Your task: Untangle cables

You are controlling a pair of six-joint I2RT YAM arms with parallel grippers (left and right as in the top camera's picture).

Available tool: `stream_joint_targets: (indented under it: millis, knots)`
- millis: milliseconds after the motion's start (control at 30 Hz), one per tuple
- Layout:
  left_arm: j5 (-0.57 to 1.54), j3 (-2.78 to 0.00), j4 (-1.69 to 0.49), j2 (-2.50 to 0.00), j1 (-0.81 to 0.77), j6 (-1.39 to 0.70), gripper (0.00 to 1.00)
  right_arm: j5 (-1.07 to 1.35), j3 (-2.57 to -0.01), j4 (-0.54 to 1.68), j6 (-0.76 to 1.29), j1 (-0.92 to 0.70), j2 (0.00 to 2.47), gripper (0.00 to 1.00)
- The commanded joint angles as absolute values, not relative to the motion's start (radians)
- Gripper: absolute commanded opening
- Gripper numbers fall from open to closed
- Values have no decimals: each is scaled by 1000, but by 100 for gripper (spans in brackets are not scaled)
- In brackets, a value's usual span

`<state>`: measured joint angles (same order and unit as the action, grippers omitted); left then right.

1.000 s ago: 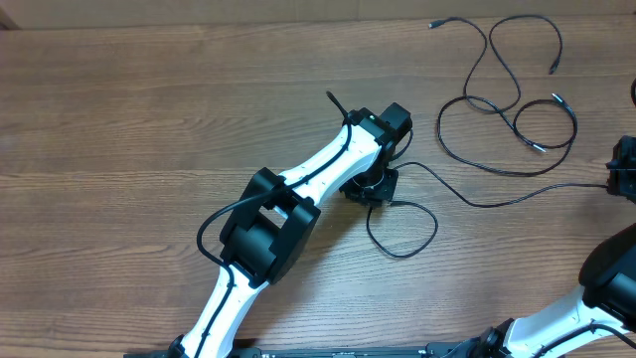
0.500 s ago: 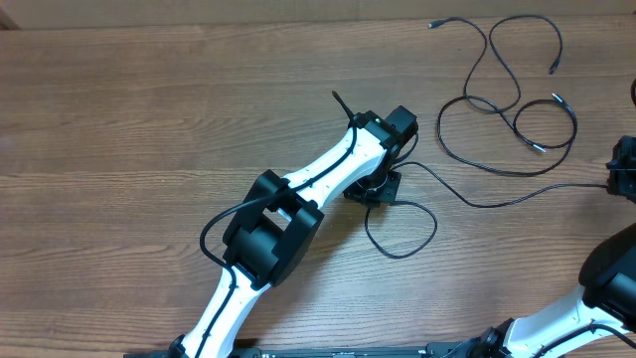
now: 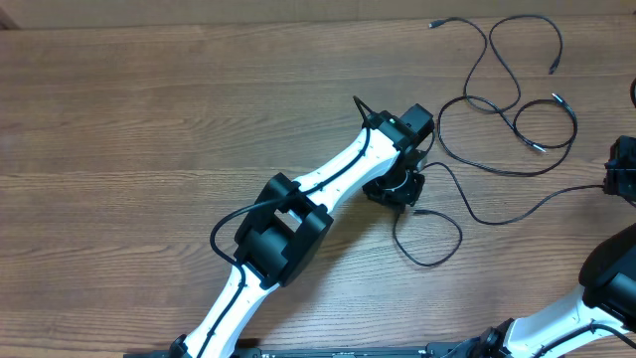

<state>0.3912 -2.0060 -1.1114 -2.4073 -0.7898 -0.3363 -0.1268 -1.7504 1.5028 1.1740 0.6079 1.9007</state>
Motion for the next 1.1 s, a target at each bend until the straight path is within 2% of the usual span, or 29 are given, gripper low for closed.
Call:
stream_joint_targets:
  millis: [0,233,300,367,433,500,1067]
  knots:
    - [480,-2033,-1082,-2420,-810,-312,4,-118,-1770,1501,1169,611,1861,4]
    - [478,-2033,-1019,-2420,-825,-318,4,-115,-1768,1523,1159,611,1861,4]
    - [450,-2033,-1019,-2420,-822,-318,7,-103,-1768,1525,1139,611,1861,4]
    - [406,-2033,-1025,-2420,-812,-318,15,-81,-1768,1530,1118,611,1861,4]
    - [381,-2033,-1037,-2420,-803,-318,32,-57,-1768,1540,1108,610,1861,4]
    - [378,-2033,-1052,-2420,-793,-317,37,-44,-1768,1555,1108,608,1861,4]
    - [407,-2033,-1110,-2420,-769,-240,37,-42,-1768,1548,1052,533,1861,4]
